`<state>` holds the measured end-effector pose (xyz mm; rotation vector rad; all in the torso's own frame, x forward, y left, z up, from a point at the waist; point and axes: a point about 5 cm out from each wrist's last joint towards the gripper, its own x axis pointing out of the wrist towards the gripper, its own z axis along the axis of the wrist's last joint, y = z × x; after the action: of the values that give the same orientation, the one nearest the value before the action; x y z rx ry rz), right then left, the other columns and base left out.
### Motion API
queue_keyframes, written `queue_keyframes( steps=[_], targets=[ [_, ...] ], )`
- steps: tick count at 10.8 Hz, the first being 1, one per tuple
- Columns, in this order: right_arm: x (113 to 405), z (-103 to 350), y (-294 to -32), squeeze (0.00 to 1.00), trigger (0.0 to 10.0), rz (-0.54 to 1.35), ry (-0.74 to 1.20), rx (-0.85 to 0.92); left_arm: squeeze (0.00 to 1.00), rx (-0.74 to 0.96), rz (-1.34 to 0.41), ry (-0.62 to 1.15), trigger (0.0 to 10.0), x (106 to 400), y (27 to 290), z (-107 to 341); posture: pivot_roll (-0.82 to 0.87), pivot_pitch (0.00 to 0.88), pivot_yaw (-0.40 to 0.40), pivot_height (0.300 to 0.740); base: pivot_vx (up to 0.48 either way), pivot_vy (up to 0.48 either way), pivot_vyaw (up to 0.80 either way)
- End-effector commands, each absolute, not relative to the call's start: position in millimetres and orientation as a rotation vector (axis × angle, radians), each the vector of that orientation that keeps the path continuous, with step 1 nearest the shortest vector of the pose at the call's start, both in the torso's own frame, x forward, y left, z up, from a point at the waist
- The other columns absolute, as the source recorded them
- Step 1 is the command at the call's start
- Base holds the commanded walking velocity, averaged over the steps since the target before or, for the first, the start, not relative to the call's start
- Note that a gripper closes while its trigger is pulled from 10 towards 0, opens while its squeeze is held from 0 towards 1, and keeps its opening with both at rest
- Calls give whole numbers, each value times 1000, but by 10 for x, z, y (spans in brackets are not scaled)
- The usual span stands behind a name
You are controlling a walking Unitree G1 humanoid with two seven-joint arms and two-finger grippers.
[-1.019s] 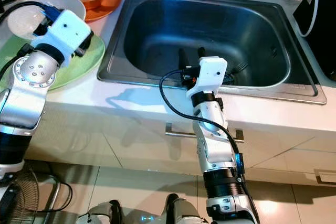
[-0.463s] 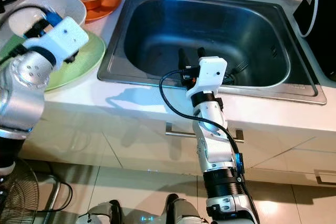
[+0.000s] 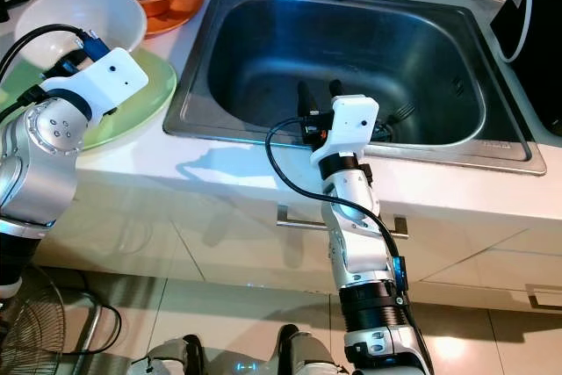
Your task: Kitchen organization
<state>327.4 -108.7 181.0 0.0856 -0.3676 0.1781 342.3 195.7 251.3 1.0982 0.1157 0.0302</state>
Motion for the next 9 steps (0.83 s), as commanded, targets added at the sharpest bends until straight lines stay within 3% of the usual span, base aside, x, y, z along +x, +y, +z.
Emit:
queue_keyframes(
  steps=[1, 9],
  targets=[
    [3274, 1717, -1059, 0, 10000, 187, -319, 82, 0, 1111, 20, 132, 0, 3413, 1949, 2472, 90, 182, -40, 740, 0, 0, 0],
    [3271, 1702, -1037, 0, 10000, 195, -311, 81, 0, 1128, 17, 137, 0, 3422, 1946, 2404, 88, 178, -41, 740, 0, 0, 0]
  ],
)
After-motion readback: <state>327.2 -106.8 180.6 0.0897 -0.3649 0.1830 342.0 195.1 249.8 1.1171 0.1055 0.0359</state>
